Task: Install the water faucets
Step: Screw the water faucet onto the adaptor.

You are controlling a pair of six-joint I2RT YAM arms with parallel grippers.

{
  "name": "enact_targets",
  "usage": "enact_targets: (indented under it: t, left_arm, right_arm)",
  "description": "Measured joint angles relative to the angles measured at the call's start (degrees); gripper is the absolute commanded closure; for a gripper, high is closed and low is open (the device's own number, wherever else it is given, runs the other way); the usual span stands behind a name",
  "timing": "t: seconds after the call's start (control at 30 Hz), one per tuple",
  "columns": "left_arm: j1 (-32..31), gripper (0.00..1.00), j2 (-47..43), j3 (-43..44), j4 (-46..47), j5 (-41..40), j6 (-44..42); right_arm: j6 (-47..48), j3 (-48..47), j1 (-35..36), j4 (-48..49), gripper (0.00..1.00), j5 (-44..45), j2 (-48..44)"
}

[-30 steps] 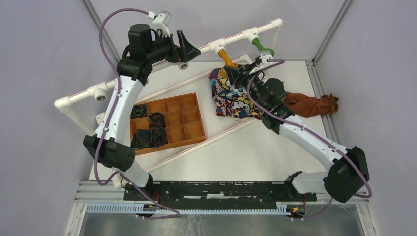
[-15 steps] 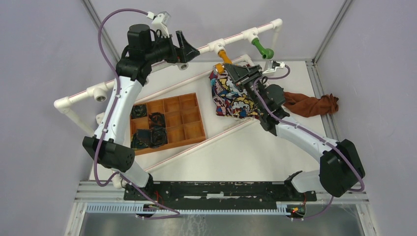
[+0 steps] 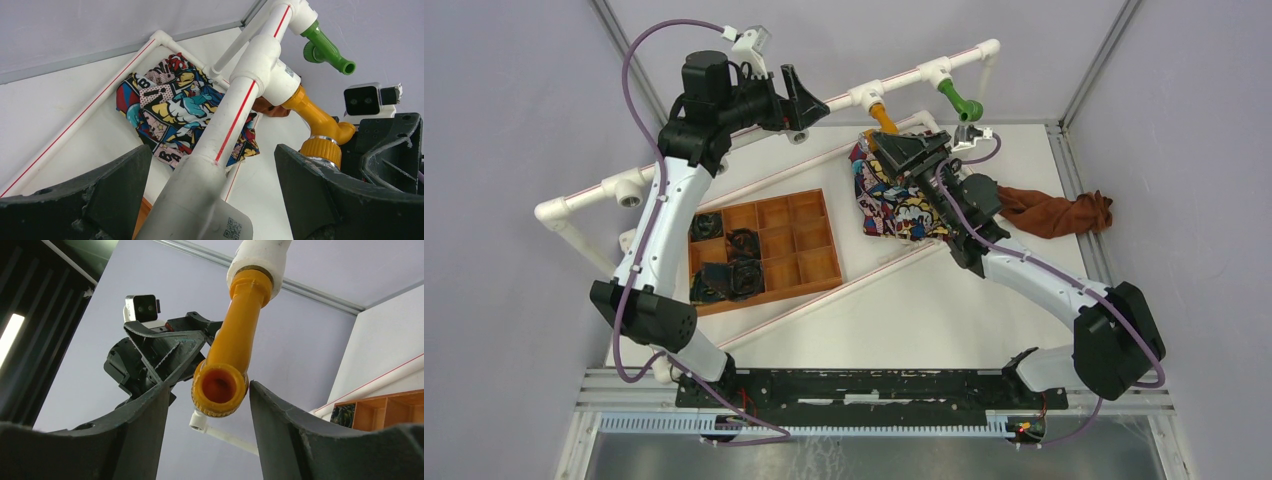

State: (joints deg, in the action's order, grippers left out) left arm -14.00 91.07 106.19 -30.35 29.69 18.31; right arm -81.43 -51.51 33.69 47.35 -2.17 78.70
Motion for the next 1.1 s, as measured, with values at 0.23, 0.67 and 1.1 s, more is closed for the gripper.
enact_targets:
  t: [0.23, 0.67, 1.1]
  left_arm:
    - [0.00, 0.00, 0.00, 0.00, 0.00, 0.00, 0.02]
    - [0.00, 0.00, 0.00, 0.00, 0.00, 0.00, 0.02]
    - [0.00, 0.00, 0.00, 0.02, 0.02, 0.24, 0.02]
  right_arm:
    - [0.94, 1.27, 0.02, -0.52, 0.27, -0.63, -1.79]
    - [3.63, 3.21, -0.07, -1.77, 0.24, -0.52, -3.65]
    - [17.20, 5.33, -0.07, -11.82, 0.23, -0.57, -13.81]
